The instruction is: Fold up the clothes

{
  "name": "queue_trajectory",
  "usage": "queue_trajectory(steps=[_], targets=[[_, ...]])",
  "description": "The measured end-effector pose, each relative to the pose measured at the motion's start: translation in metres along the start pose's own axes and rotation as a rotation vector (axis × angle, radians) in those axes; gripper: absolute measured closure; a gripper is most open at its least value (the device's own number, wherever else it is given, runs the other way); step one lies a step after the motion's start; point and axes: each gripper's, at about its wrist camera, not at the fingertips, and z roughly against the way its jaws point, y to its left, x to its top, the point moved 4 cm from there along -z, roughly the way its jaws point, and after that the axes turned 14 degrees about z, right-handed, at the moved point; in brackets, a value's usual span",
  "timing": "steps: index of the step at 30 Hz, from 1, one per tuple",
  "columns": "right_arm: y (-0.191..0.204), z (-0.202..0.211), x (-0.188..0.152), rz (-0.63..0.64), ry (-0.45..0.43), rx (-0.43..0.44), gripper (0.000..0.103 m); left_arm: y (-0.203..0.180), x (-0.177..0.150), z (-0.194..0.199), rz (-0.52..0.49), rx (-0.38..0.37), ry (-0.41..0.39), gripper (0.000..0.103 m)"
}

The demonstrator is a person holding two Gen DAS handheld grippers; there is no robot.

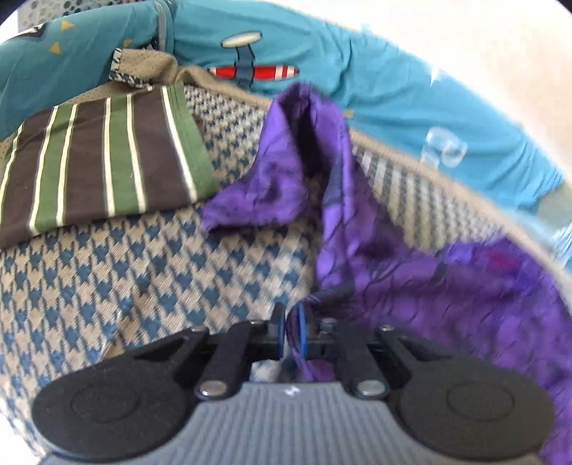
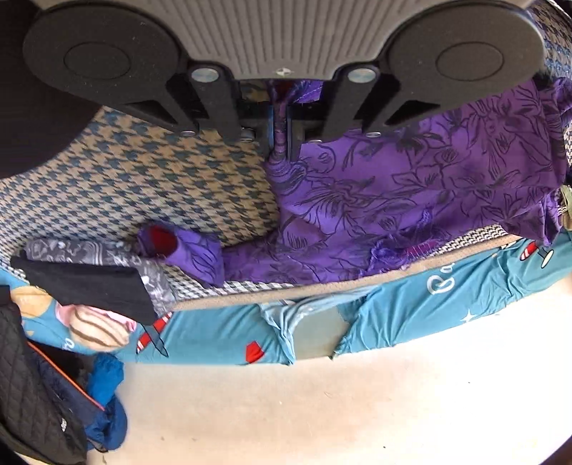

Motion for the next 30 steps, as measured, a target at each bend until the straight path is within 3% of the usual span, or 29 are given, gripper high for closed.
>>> queue_trajectory(steps=[3,5,7,10,15,19,27,30], targets=[[-0.002,-0.003,-0.005,-0.002,0.069,-0.001,0.095,0.005,-0.003,0.001,0.007,0.022,0.004,0.091],[-0.004,-0.004,-0.005,-0.003,0.077,-0.006,0.094,0.009,0.000,0.008,0.021,0.048,-0.026,0.091],[-0.006,-0.001,-0.003,-0.014,0.066,-0.012,0.090,0.014,0.003,0.016,0.046,0.054,-0.055,0.083],[-0.011,0.004,-0.002,-0.038,0.048,-0.018,0.079,0.020,0.008,0.025,0.089,0.015,-0.073,0.079],[-0.011,0.010,0.005,-0.035,0.028,-0.007,0.074,0.009,0.010,0.036,0.068,-0.039,-0.116,0.068],[-0.004,0.010,0.014,0.007,-0.002,0.070,0.066,-0.011,0.010,0.037,0.029,-0.098,-0.124,0.059],[0.021,-0.012,0.041,0.116,-0.039,0.211,0.066,-0.055,0.003,0.029,-0.078,-0.176,-0.102,0.059],[0.028,-0.024,0.054,0.133,-0.045,0.241,0.066,-0.067,0.000,0.022,-0.112,-0.181,-0.104,0.053]])
